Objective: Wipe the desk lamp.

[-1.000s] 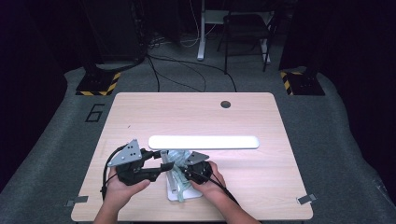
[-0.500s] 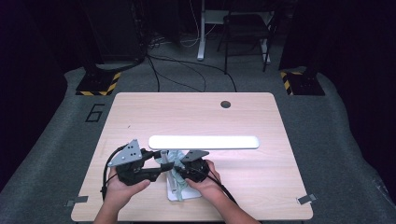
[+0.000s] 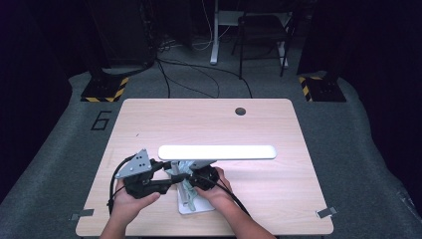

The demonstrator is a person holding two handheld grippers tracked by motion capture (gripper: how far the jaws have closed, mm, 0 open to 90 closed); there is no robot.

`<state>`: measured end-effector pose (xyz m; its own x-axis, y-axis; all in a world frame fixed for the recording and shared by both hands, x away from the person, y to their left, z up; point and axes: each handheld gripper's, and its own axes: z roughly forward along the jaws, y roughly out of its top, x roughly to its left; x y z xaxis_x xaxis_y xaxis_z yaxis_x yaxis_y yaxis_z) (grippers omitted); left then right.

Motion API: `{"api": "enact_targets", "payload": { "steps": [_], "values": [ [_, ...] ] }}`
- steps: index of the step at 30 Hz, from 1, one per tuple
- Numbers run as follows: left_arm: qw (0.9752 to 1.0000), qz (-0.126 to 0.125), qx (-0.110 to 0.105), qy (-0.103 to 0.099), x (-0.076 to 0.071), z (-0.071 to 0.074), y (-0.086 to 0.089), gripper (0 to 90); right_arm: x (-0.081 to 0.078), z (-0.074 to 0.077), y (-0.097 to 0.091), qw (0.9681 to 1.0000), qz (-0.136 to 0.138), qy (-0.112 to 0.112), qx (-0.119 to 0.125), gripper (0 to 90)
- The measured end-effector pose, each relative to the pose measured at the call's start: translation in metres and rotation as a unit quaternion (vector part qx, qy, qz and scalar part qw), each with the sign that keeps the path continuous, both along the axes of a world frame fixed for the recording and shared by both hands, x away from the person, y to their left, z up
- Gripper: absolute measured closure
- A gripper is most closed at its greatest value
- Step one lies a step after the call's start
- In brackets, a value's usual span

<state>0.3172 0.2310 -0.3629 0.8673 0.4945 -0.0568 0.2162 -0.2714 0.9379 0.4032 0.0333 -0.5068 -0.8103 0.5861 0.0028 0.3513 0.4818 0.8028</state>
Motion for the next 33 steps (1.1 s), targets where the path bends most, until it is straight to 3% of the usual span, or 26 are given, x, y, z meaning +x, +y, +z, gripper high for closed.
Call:
{"api": "enact_targets", "payload": {
  "steps": [4, 5, 10, 13, 16, 18, 21, 25, 27, 33],
  "values": [
    [1.0, 0.003, -0.001, -0.004, 0.0, 0.0, 0.0, 52.7, 0.009, -0.001, -0.004, 0.9994, -0.036, -0.001, -0.001, 71.3],
    [1.0, 0.002, -0.001, -0.005, 0.001, 0.0, 0.0, 52.7, 0.011, -0.002, -0.005, 0.9985, -0.049, -0.012, -0.022, 71.3],
    [1.0, 0.001, -0.001, -0.006, 0.001, -0.001, 0.001, 52.8, 0.019, -0.003, -0.01, 0.9971, -0.075, 0.0, -0.016, 71.1],
    [1.0, 0.002, 0.001, -0.008, 0.001, 0.0, 0.001, 52.8, 0.019, -0.001, -0.009, 0.9971, -0.072, -0.004, -0.025, 70.8],
    [1.0, 0.003, 0.003, -0.006, 0.0, 0.0, 0.001, 52.8, 0.022, -0.001, -0.009, 0.9948, -0.086, -0.027, -0.049, 70.8],
    [1.0, 0.003, 0.002, -0.005, 0.0, 0.0, 0.001, 52.8, 0.024, -0.001, -0.012, 0.993, -0.108, -0.013, -0.047, 70.8],
    [1.0, 0.003, 0.0, -0.006, 0.0, -0.001, 0.001, 52.8, 0.031, -0.002, -0.023, 0.9912, -0.126, -0.011, -0.038, 70.7],
    [1.0, 0.003, 0.0, -0.009, 0.001, -0.001, 0.001, 52.9, 0.037, -0.003, -0.033, 0.9864, -0.16, -0.01, -0.038, 70.7],
    [1.0, 0.001, 0.001, -0.005, 0.001, -0.001, 0.001, 52.9, 0.038, -0.004, -0.037, 0.9858, -0.164, -0.009, -0.036, 70.7],
    [1.0, 0.003, -0.002, -0.004, 0.0, -0.001, 0.0, 52.9, 0.036, -0.008, -0.045, 0.9811, -0.183, -0.016, -0.061, 70.4]
  ]
}}
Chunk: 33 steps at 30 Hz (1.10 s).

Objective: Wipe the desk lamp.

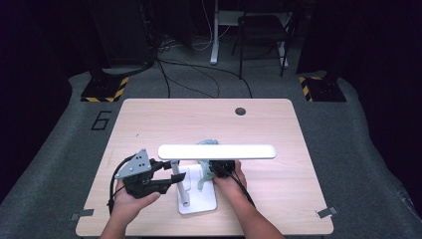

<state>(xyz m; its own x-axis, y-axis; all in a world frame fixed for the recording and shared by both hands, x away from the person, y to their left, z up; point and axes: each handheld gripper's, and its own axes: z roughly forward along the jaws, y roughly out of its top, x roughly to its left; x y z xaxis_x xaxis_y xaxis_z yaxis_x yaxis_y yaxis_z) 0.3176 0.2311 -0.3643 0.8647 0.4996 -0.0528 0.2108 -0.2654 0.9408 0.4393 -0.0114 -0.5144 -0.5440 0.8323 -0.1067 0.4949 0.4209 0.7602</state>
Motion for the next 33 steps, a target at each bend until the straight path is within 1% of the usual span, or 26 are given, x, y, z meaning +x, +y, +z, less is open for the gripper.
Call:
{"api": "enact_targets", "payload": {
  "steps": [1, 2, 3, 5, 6, 8, 9, 10, 12, 13, 14, 15, 16, 17, 18, 19, 21, 22, 25, 26, 27, 28, 29, 31, 32, 33],
  "values": [
    [1.0, 0.0, 0.0, -0.001, 0.0, 0.0, 0.0, 52.9, -0.001, -0.001, -0.004, 1.0, 0.0, 0.005, 0.004, 70.4],
    [1.0, 0.0, 0.0, -0.001, 0.0, 0.0, 0.0, 52.9, -0.001, -0.001, -0.007, 1.0, 0.003, 0.007, 0.0, 70.3],
    [1.0, 0.001, 0.0, -0.002, 0.0, 0.0, 0.0, 52.9, -0.002, -0.001, -0.008, 0.9999, -0.004, 0.014, 0.004, 70.3],
    [1.0, 0.0, 0.0, -0.002, 0.0, 0.0, -0.001, 53.0, -0.003, 0.001, -0.01, 0.9999, -0.001, 0.015, 0.007, 70.1],
    [1.0, 0.0, 0.001, -0.006, 0.001, 0.0, -0.001, 53.0, -0.005, 0.002, -0.01, 0.9997, -0.005, 0.02, 0.013, 70.1],
    [1.0, 0.001, 0.002, -0.007, 0.001, 0.0, -0.001, 53.0, -0.008, 0.005, -0.01, 0.9998, 0.003, 0.012, 0.014, 70.0],
    [1.0, 0.002, 0.002, -0.008, 0.001, -0.001, -0.001, 53.0, -0.01, 0.007, -0.01, 0.9997, 0.004, 0.013, 0.018, 69.9],
    [1.0, 0.003, 0.001, -0.009, 0.001, -0.001, -0.002, 53.1, -0.012, 0.008, -0.009, 0.9994, 0.005, 0.009, 0.033, 69.9],
    [1.0, 0.002, 0.0, -0.008, 0.001, -0.001, -0.002, 53.1, -0.013, 0.01, -0.006, 0.9982, 0.021, 0.009, 0.056, 69.6],
    [1.0, 0.0, 0.0, -0.007, 0.001, -0.001, -0.002, 53.1, -0.013, 0.01, -0.001, 0.9971, 0.043, 0.014, 0.062, 69.6],
    [1.0, -0.003, -0.002, -0.005, 0.001, -0.001, -0.001, 53.0, -0.014, 0.009, 0.004, 0.9969, 0.055, 0.011, 0.055, 69.6],
    [0.9999, -0.008, -0.009, 0.002, 0.002, -0.001, -0.001, 52.8, -0.014, 0.007, 0.008, 0.9968, 0.065, 0.004, 0.047, 69.6],
    [0.9999, -0.012, -0.008, 0.007, 0.001, -0.001, 0.0, 52.5, -0.014, 0.007, 0.011, 0.9964, 0.073, -0.001, 0.042, 69.6],
    [0.9998, -0.017, -0.009, 0.004, 0.002, -0.001, 0.0, 52.5, -0.014, 0.006, 0.014, 0.9962, 0.075, -0.002, 0.043, 69.6],
    [0.9997, -0.022, -0.009, 0.003, 0.002, -0.001, 0.001, 52.5, -0.013, 0.006, 0.015, 0.9957, 0.083, -0.005, 0.04, 69.6],
    [0.9996, -0.027, -0.009, 0.002, 0.002, -0.001, 0.001, 52.5, -0.014, 0.006, 0.017, 0.9958, 0.079, -0.001, 0.046, 69.6],
    [0.9995, -0.03, -0.012, 0.003, 0.002, -0.002, 0.001, 52.4, -0.012, 0.005, 0.019, 0.995, 0.084, -0.001, 0.054, 69.6],
    [0.9994, -0.032, -0.01, 0.001, 0.003, -0.002, 0.001, 52.4, -0.011, 0.004, 0.019, 0.9947, 0.084, 0.006, 0.059, 69.6],
    [0.9995, -0.031, -0.01, 0.001, 0.002, -0.002, 0.0, 52.5, -0.004, 0.003, 0.02, 0.9937, 0.084, 0.013, 0.073, 69.5],
    [0.9995, -0.03, -0.009, -0.002, 0.002, -0.002, 0.0, 52.5, -0.002, 0.004, 0.021, 0.9934, 0.087, 0.018, 0.072, 69.5],
    [0.9995, -0.031, -0.011, 0.002, 0.002, -0.002, -0.001, 52.6, 0.002, 0.005, 0.025, 0.9934, 0.087, 0.021, 0.072, 69.6],
    [0.9995, -0.03, -0.01, 0.0, 0.001, -0.002, -0.001, 52.6, 0.004, 0.005, 0.027, 0.9932, 0.089, 0.024, 0.071, 69.5],
    [0.9995, -0.03, -0.01, 0.0, 0.001, -0.002, -0.001, 52.7, 0.007, 0.005, 0.031, 0.9932, 0.093, 0.024, 0.065, 69.5],
    [0.9995, -0.03, -0.012, -0.003, 0.001, -0.003, -0.001, 52.8, 0.011, 0.005, 0.037, 0.9928, 0.096, 0.026, 0.066, 69.6],
    [0.9995, -0.031, -0.011, -0.004, 0.001, -0.003, -0.001, 52.8, 0.013, 0.005, 0.041, 0.9927, 0.1, 0.029, 0.061, 69.6],
    [0.9995, -0.03, -0.011, -0.005, 0.001, -0.003, -0.001, 52.8, 0.015, 0.005, 0.045, 0.9926, 0.103, 0.028, 0.057, 69.6]
  ]
}}
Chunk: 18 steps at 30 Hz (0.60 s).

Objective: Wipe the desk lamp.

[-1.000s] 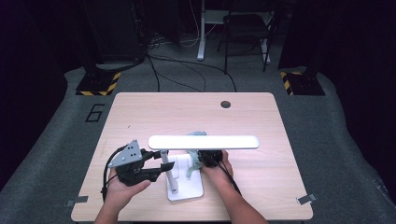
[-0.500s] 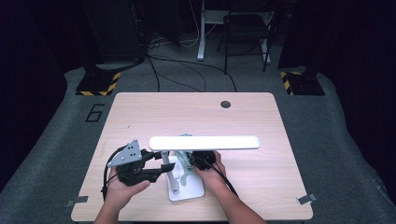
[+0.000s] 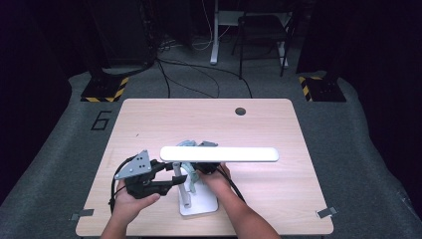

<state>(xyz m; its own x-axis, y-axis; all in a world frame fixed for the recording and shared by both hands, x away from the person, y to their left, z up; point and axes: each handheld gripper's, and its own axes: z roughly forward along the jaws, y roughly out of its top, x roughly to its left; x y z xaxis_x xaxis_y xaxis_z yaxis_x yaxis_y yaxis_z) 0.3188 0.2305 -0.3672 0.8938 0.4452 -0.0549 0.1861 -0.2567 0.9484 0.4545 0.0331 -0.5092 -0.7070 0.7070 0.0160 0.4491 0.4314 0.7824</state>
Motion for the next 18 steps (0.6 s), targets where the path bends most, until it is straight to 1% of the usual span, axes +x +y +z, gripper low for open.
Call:
{"api": "enact_targets", "payload": {
  "steps": [1, 2, 3, 7, 8, 9, 11, 12, 13, 14, 15, 16, 17, 18],
  "values": [
    [1.0, 0.0, -0.001, -0.001, 0.0, 0.0, 0.0, 52.8, 0.001, 0.0, 0.002, 1.0, 0.006, 0.0, -0.007, 69.6],
    [1.0, -0.001, 0.0, -0.001, 0.0, 0.0, 0.0, 52.9, 0.003, 0.001, 0.005, 1.0, 0.005, 0.0, -0.006, 69.7],
    [1.0, -0.002, 0.003, -0.005, 0.0, 0.0, 0.0, 52.9, 0.004, 0.001, 0.007, 0.9999, 0.006, 0.004, -0.011, 69.6],
    [1.0, -0.002, 0.002, -0.004, 0.0, 0.0, 0.0, 53.0, 0.009, 0.003, 0.017, 0.9997, 0.019, 0.0, -0.019, 69.7],
    [1.0, -0.002, 0.002, -0.004, 0.0, 0.0, 0.0, 53.0, 0.01, 0.003, 0.02, 0.9995, 0.024, 0.003, -0.021, 69.7],
    [1.0, -0.001, 0.001, -0.006, -0.001, -0.001, 0.0, 53.0, 0.01, 0.003, 0.023, 0.9996, 0.023, 0.001, -0.019, 69.7],
    [1.0, -0.002, 0.001, -0.008, 0.0, -0.001, 0.0, 53.1, 0.011, 0.002, 0.028, 0.999, 0.037, -0.001, -0.024, 69.8],
    [1.0, 0.001, 0.001, -0.007, -0.001, -0.001, 0.0, 53.1, 0.011, 0.002, 0.031, 0.9984, 0.048, 0.002, -0.031, 70.4],
    [0.9999, 0.008, 0.002, -0.006, -0.001, 0.0, 0.0, 53.1, 0.011, 0.001, 0.032, 0.998, 0.051, 0.002, -0.036, 71.3],
    [0.9998, 0.015, 0.006, -0.006, -0.001, 0.0, 0.0, 53.3, 0.012, -0.001, 0.033, 0.997, 0.06, 0.005, -0.048, 71.8],
    [0.9998, 0.019, 0.01, -0.006, -0.002, 0.001, -0.001, 53.5, 0.014, -0.001, 0.029, 0.9973, 0.057, 0.023, -0.041, 72.7],
    [0.9997, 0.019, 0.013, -0.006, -0.003, 0.002, -0.001, 53.5, 0.014, -0.001, 0.029, 0.9973, 0.057, 0.023, -0.041, 72.7],
    [0.9997, 0.022, 0.012, -0.007, -0.003, 0.002, -0.002, 53.6, 0.015, -0.001, 0.027, 0.997, 0.056, 0.038, -0.037, 72.9],
    [0.9995, 0.023, 0.016, -0.012, -0.003, 0.002, -0.002, 53.7, 0.017, 0.001, 0.023, 0.9959, 0.064, 0.047, -0.044, 73.0]
  ]
}}
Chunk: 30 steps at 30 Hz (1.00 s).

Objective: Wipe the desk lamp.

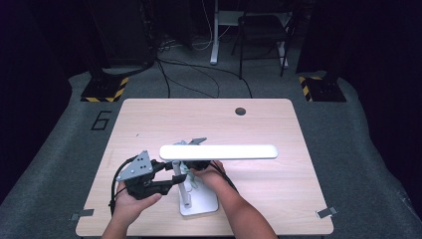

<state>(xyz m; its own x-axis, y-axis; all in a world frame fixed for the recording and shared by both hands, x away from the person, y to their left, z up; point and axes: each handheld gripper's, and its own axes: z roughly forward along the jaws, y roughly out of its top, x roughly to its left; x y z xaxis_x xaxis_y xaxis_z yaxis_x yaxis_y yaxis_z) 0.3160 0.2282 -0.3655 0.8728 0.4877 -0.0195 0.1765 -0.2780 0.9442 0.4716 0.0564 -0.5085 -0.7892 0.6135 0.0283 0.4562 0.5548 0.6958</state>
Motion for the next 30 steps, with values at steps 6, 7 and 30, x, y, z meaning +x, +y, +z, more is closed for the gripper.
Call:
{"api": "enact_targets", "payload": {
  "steps": [6, 7, 30],
  "values": [
    [1.0, 0.004, -0.006, 0.001, -0.001, -0.001, -0.002, 53.9, -0.001, 0.002, -0.013, 0.9999, -0.001, -0.007, -0.015, 73.3],
    [1.0, 0.004, -0.006, 0.0, -0.002, -0.001, -0.002, 53.9, -0.001, 0.003, -0.02, 0.9998, -0.004, -0.006, -0.021, 73.3],
    [1.0, -0.001, -0.004, 0.002, -0.001, -0.002, -0.005, 54.3, -0.001, 0.004, -0.074, 0.9988, -0.041, -0.003, -0.026, 73.0]
  ]
}}
